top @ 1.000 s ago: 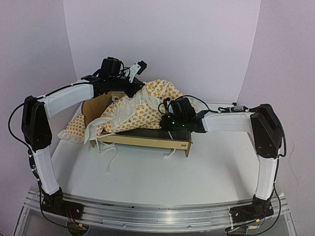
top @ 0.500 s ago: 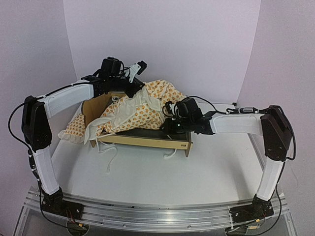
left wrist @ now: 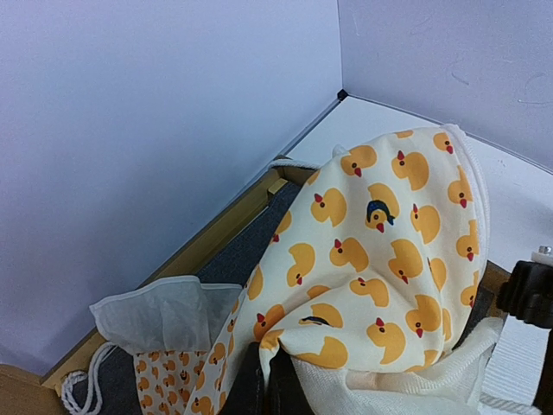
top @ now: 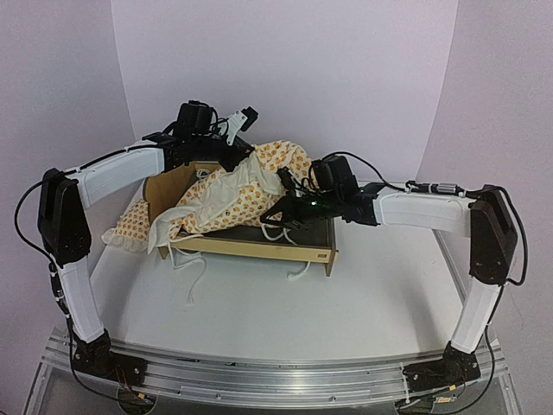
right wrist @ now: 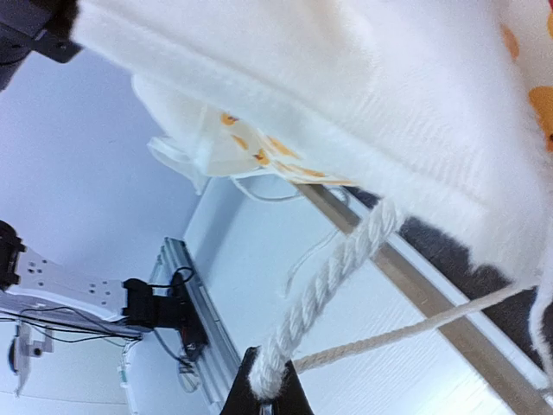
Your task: Set up the pet bed
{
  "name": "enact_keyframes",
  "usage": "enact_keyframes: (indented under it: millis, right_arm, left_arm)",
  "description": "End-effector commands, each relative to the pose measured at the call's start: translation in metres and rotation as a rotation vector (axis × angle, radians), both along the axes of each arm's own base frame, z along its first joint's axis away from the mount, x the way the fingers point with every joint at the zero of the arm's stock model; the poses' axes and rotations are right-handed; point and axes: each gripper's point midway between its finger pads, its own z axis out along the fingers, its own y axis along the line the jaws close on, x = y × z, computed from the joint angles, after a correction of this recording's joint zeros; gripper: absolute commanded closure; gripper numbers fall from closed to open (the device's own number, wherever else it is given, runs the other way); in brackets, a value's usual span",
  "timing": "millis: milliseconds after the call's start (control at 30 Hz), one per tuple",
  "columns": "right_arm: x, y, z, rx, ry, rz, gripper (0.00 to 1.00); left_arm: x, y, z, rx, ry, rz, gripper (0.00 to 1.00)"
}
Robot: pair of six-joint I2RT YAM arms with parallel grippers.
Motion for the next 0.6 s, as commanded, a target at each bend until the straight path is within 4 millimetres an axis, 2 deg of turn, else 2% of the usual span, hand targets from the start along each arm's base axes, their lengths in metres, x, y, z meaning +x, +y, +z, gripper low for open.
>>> enact_keyframes:
  millis: [0,67,167,333,433,567]
  right_arm:
    - [-0.033,0.001,0.061,0.159,0.152,0.069,1.0]
    - [-0.042,-0.001,0.056,0.164,0.258,0.072,1.0]
    - [-0.065,-0.012,0.037,0.122,0.432,0.072,1.0]
    - [-0.101,-0.052,0.007,-0.045,0.555,0.014,1.0]
    - [-0.119,-0.068,-0.001,-0.103,0.653,-0.01,1.0]
    - [-0.129,-0.084,-0.016,-0.144,0.716,-0.082,1.0]
  left_arm:
    - [-0.008,0.008,0.034,-0.044,-0.063,-0.001,1.0]
    - [-0.009,0.009,0.033,-0.041,-0.06,-0.002,1.0]
    - [-0.011,0.009,0.031,-0.035,-0.057,-0.005,1.0]
    - [-0.018,0.009,0.024,-0.029,-0.027,-0.03,1.0]
    - [-0.022,0.007,0.02,-0.031,-0.006,-0.049,1.0]
    - [-0.035,0.002,0.011,-0.033,0.049,-0.105,1.0]
